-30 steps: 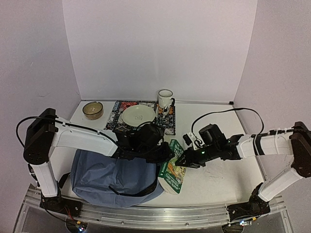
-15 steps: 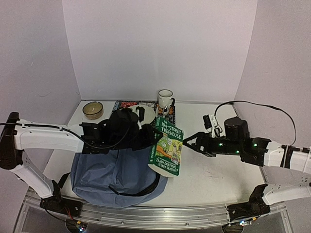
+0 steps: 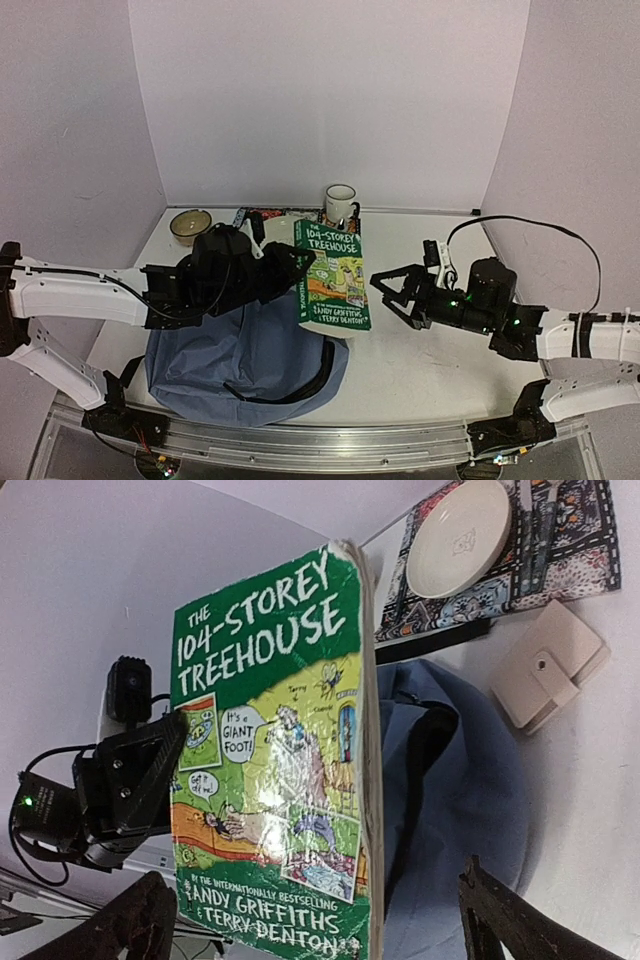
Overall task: Pack the student bag
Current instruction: Pass from the left arm to the right
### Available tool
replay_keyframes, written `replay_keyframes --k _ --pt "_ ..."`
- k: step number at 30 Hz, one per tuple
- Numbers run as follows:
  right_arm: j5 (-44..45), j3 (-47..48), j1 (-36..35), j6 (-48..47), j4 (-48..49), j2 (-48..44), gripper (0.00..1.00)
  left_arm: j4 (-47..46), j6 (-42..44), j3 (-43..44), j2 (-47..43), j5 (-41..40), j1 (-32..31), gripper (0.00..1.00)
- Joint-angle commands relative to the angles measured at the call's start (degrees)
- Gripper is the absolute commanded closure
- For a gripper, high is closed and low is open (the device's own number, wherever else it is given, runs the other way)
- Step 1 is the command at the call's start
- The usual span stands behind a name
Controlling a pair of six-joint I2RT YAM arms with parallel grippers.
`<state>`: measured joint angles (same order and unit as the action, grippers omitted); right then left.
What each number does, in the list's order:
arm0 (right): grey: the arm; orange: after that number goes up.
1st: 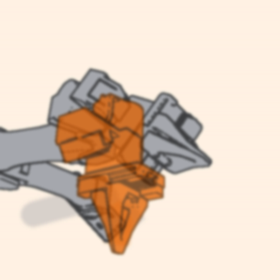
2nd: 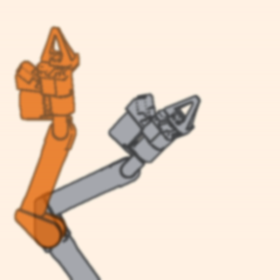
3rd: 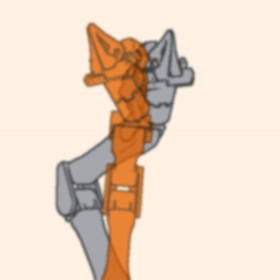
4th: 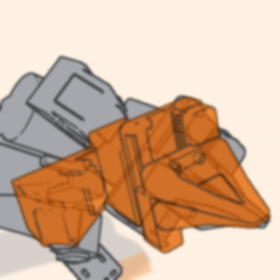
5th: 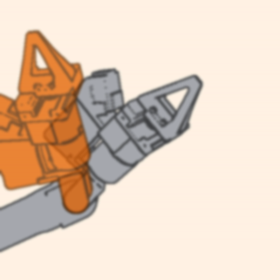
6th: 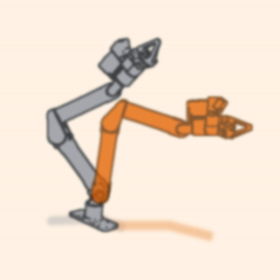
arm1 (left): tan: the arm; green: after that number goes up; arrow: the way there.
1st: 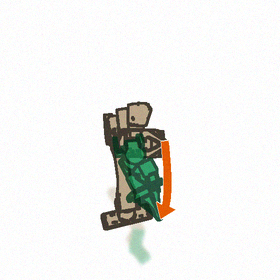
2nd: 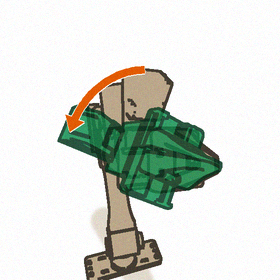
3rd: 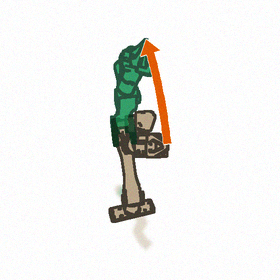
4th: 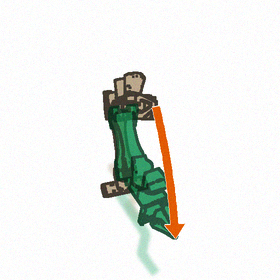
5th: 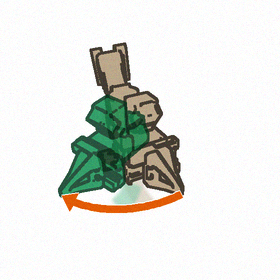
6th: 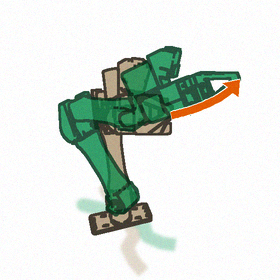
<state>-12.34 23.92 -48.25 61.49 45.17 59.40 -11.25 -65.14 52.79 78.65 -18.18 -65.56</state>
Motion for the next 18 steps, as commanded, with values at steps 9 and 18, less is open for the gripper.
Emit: replay_keyframes --k 9,18 --pt "5.7 0.5 -3.8 9.9 16.4 5.6 0.02 -26.9 -2.8 -1.5 -2.9 -7.1 0.3 1.00" --pt "5.0 1.2 -4.2 12.8 26.6 9.3 0.02 -33.6 -3.2 -0.3 -0.6 -7.5 0.5 1.00"
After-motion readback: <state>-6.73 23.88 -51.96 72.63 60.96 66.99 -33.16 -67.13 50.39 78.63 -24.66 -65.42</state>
